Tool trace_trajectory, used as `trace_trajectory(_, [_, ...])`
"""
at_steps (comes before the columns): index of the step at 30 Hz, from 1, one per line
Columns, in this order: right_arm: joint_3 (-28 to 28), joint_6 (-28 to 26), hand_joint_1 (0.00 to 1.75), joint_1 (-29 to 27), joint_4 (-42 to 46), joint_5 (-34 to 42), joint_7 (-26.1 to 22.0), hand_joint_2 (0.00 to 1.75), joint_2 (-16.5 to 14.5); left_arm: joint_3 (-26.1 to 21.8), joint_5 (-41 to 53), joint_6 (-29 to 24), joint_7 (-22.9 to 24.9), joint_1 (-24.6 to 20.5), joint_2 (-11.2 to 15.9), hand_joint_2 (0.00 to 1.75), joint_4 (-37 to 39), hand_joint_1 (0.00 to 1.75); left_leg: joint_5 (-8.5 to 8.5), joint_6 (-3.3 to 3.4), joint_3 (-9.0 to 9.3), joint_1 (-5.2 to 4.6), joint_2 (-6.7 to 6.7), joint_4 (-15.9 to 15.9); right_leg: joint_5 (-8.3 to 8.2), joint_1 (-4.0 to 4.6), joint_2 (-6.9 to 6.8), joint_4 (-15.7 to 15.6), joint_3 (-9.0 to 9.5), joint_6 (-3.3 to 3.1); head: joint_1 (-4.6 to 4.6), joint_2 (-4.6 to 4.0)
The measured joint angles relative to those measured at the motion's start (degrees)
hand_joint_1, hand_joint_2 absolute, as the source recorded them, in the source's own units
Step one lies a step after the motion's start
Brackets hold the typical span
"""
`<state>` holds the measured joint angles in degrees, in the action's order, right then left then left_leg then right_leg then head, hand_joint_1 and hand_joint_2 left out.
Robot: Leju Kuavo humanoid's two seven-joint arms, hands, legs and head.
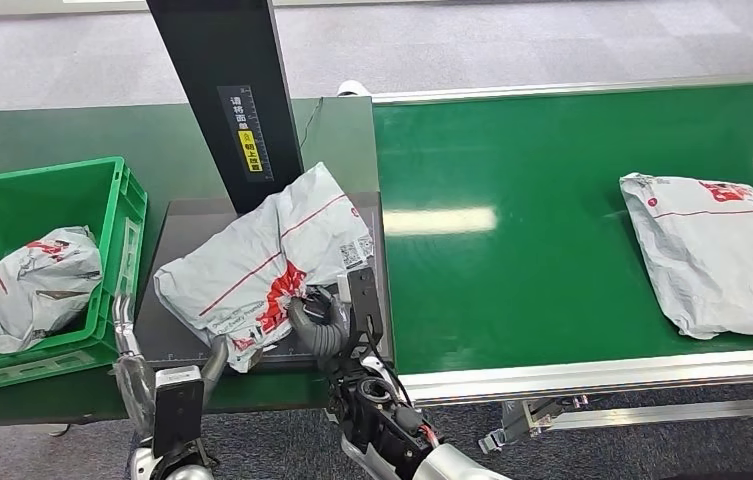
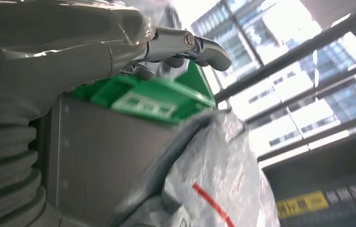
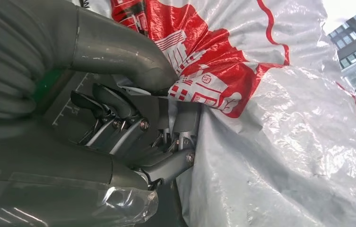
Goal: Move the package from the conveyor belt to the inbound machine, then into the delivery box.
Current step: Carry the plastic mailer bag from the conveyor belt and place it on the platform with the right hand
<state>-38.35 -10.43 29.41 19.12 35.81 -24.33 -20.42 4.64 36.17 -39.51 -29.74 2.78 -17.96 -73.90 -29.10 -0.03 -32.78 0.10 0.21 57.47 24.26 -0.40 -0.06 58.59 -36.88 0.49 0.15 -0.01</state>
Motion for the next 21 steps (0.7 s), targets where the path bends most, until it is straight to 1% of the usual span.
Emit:
trace_trajectory(4, [-1.6,-0.1,1.75,0.1,0.0,0.9,-0.3,1.75,0.0,-4.7,4.2,-0.3,0.4,0.4,-0.9,1.75,-2.9,0.00,0.00,0.00,0.00,0.00,0.00,0.0,0.00,0.00,0.00,0.0,0.00,0.00,-0.01,0.00])
trace_trajectory(5, [-1.9,-0.1,1.42,0.1,0.0,1.1,-0.3,1.75,0.0,-5.8,5.3,-0.3,0.8,0.5,-1.1,1.75,-3.8,0.00,0.00,0.00,0.00,0.00,0.01,0.0,0.00,0.01,0.01,0.0,0.00,0.00,-0.01,-0.01])
trace_trajectory(8, [-2.7,0.0,0.11,0.2,0.0,1.4,-0.3,1.75,0.0,-8.9,7.4,-0.5,1.6,0.8,-1.4,1.75,-6.2,0.00,0.00,0.00,0.01,0.00,0.02,0.0,0.00,0.01,0.02,0.0,0.00,0.00,0.00,-0.01])
trace_trajectory(9, [-2.9,0.0,0.00,0.2,0.0,1.5,-0.3,1.75,0.0,-9.6,7.7,-0.5,1.7,0.9,-1.4,1.75,-6.9,0.00,0.00,0.00,0.01,0.00,0.02,0.0,0.00,0.01,0.01,0.0,0.00,-0.01,0.00,-0.01])
trace_trajectory(15, [-3.6,0.0,0.00,0.4,0.0,2.3,-1.1,1.75,0.0,-11.6,8.6,-0.5,2.3,1.2,-1.8,1.75,-8.9,0.00,0.00,0.00,0.01,0.01,0.02,0.0,0.00,0.01,0.01,0.0,0.01,-0.01,0.00,-0.01])
trace_trajectory(18, [-3.5,0.1,0.00,0.5,0.0,3.0,-2.8,1.75,0.0,-11.9,8.7,-0.5,2.4,1.2,-1.8,1.75,-8.9,0.00,0.00,0.00,0.01,0.01,0.01,0.0,0.00,0.01,0.01,0.0,0.01,-0.01,0.00,-0.01])
trace_trajectory(21, [-2.4,0.1,0.00,0.9,0.1,4.4,-5.8,1.75,0.0,-12.0,8.8,-0.5,2.4,1.3,-1.8,1.75,-8.9,0.00,0.00,0.00,0.01,0.01,0.01,0.0,0.00,0.01,0.01,0.0,0.01,-0.01,0.00,-0.01])
